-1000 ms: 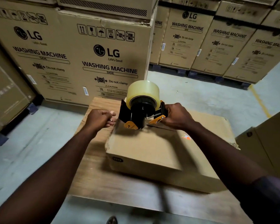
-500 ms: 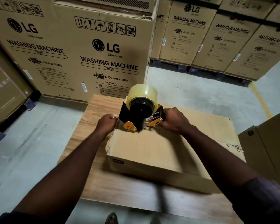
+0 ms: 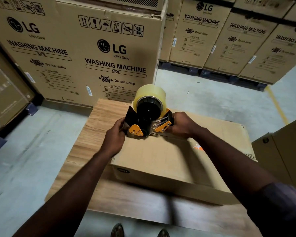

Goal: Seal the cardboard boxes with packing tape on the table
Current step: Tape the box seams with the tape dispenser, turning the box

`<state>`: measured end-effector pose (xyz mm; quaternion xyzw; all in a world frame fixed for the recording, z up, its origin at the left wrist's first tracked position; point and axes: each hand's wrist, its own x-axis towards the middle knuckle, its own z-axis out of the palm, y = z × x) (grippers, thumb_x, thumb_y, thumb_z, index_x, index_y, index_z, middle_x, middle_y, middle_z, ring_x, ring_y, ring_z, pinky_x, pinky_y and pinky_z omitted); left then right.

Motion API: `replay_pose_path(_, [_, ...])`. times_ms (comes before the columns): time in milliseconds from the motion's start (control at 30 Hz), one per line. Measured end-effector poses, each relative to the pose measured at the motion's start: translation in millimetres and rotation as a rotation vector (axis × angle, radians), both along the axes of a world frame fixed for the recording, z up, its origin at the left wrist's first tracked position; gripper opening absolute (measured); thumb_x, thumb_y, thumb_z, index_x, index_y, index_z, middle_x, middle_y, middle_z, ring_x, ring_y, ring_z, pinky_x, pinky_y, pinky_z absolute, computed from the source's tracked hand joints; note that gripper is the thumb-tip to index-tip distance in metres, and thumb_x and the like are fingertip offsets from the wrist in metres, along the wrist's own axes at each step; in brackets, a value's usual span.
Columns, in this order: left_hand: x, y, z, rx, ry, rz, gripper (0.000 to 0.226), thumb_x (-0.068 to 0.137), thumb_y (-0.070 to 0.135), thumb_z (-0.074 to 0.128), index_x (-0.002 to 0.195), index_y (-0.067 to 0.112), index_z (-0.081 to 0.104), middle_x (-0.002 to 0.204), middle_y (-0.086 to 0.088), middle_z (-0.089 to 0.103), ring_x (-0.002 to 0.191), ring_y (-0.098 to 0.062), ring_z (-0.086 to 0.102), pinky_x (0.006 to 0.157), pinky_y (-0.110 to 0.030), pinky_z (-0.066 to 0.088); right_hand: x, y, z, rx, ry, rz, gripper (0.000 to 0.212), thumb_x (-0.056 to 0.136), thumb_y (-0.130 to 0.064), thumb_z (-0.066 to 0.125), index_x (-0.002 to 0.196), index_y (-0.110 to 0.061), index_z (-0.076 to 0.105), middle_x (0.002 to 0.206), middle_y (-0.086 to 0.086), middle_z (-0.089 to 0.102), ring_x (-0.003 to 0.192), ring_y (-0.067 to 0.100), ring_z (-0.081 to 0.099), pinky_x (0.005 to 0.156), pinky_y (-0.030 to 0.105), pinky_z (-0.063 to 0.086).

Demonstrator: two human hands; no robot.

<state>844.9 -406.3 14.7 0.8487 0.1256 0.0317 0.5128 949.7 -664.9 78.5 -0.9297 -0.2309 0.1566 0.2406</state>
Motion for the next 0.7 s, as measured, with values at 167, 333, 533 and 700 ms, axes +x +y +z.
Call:
replay_pose_path(167, [0.4,1.4,-3.2,0.179,-0.082,-0.013,0.051,0.101,0.001,0.046,0.149,0.017,0.047,0.124,-0.015,0.068,0.110,-0.031,0.063,0.076,-0.020,0.037,-8.0,-15.2,4.6,-0.041,-0.045,0.004,0.031,0.083,-0.049,0.076,0.070,-0.027,0.059,0.066,-0.009,0.063,0.066,0.010,0.057,0.065,0.032,0.046])
replay_pose_path(333, [-0.3,1.6,-6.7,0.222,-0.085,-0.018,0.043,0.105,0.013,0.048,0.148,0.016,0.048,0.136,-0.014,0.062,0.124,-0.027,0.058,0.089,-0.012,0.033,-19.1,-69.6,7.9,-0.174,-0.121,-0.002,0.025,0.083,-0.051,0.073,0.093,-0.028,0.071,0.088,0.002,0.075,0.087,0.024,0.066,0.070,0.036,0.052])
replay_pose_path(533, [2.3,-12.1,1.5,0.607,-0.037,-0.152,0.049,0.104,0.007,0.040,0.153,0.008,0.037,0.164,-0.012,0.025,0.152,-0.032,0.021,0.122,-0.045,0.019,-27.3,-91.1,-1.7,-0.235,-0.168,-0.005,0.025,0.084,-0.046,0.071,0.093,-0.023,0.069,0.093,0.009,0.074,0.090,0.033,0.066,0.064,0.030,0.039])
replay_pose_path(700, [-14.5,-58.8,2.0,0.804,-0.031,-0.459,0.064,0.104,0.039,0.031,0.161,0.018,0.011,0.168,-0.007,0.009,0.155,-0.023,0.005,0.126,-0.042,0.005,-27.1,-89.3,-0.3,-0.192,-0.175,0.020,0.035,0.080,-0.053,0.065,0.090,-0.019,0.068,0.093,0.012,0.074,0.091,0.036,0.066,0.065,0.030,0.036])
